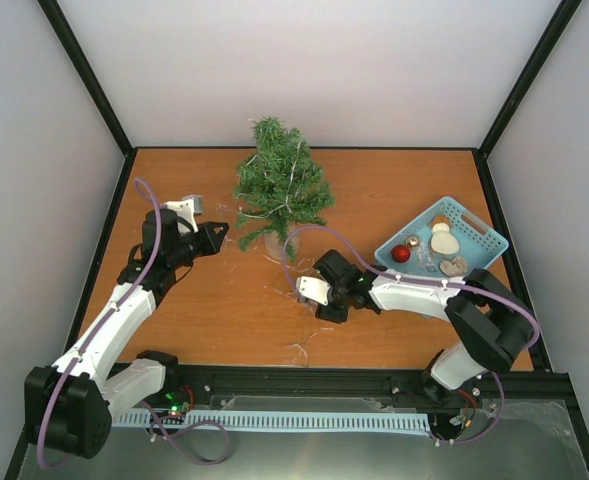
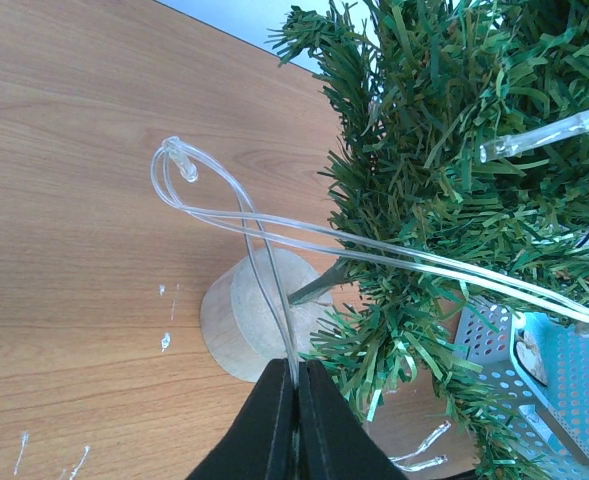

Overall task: Decorate the small christmas tree
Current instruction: Wrap the decoration item around the Christmas tree.

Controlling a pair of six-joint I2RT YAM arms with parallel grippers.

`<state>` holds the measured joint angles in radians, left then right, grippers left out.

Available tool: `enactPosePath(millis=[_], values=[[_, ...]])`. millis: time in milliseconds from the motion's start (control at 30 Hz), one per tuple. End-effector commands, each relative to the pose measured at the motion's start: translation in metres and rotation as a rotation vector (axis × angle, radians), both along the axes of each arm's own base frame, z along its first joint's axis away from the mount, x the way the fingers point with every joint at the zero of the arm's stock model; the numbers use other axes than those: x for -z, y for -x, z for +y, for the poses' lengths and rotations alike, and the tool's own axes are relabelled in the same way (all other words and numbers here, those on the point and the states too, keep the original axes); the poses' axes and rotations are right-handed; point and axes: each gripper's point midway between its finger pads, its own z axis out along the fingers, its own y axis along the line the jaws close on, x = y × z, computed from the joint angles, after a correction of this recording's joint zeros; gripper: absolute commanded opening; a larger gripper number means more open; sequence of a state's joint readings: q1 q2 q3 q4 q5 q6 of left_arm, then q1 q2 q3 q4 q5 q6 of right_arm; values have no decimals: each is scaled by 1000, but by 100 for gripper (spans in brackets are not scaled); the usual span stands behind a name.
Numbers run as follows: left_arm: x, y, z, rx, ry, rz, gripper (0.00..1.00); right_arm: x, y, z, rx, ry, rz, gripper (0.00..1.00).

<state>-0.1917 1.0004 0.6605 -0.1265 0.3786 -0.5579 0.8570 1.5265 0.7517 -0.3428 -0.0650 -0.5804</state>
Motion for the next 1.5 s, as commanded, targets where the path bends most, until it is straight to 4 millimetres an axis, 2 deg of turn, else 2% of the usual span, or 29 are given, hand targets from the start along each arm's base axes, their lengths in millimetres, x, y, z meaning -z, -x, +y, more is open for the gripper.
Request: enactPosePath(millis=[0, 233, 533, 633, 733, 867, 1000, 1133, 1267, 1367, 1467], values=[[-12, -3, -2, 15, 4, -53, 1, 9, -6, -2, 20, -12, 29, 61], [-12, -2, -2, 19, 8, -57, 1, 18, 4, -5, 47, -37, 157, 56], [-12, -2, -1, 16, 4, -58, 1, 33, 8, -9, 71, 1, 211, 47], [-12, -2, -1, 15, 8, -61, 1, 30, 6, -14, 84, 19, 188, 43], [-13, -3, -1, 12, 7, -63, 1, 15, -5, -20, 124, 32, 118, 37], [-16, -5, 0, 7, -5, -72, 1, -37, -10, -14, 149, -35, 13, 29], [-20, -7, 0, 9, -6, -79, 1, -104, -4, -6, 163, -136, -85, 27], [-19, -8, -1, 11, -2, -77, 2, -165, 14, -8, 158, -225, -141, 26], [-9, -8, -1, 14, -6, -54, 2, -225, 32, -12, 159, -316, -207, 27], [-6, -8, -2, 19, -7, -57, 2, -276, 52, -5, 94, -464, -220, 27], [-7, -10, -3, 29, -14, -61, 3, -338, 77, 1, -35, -671, -240, 27]])
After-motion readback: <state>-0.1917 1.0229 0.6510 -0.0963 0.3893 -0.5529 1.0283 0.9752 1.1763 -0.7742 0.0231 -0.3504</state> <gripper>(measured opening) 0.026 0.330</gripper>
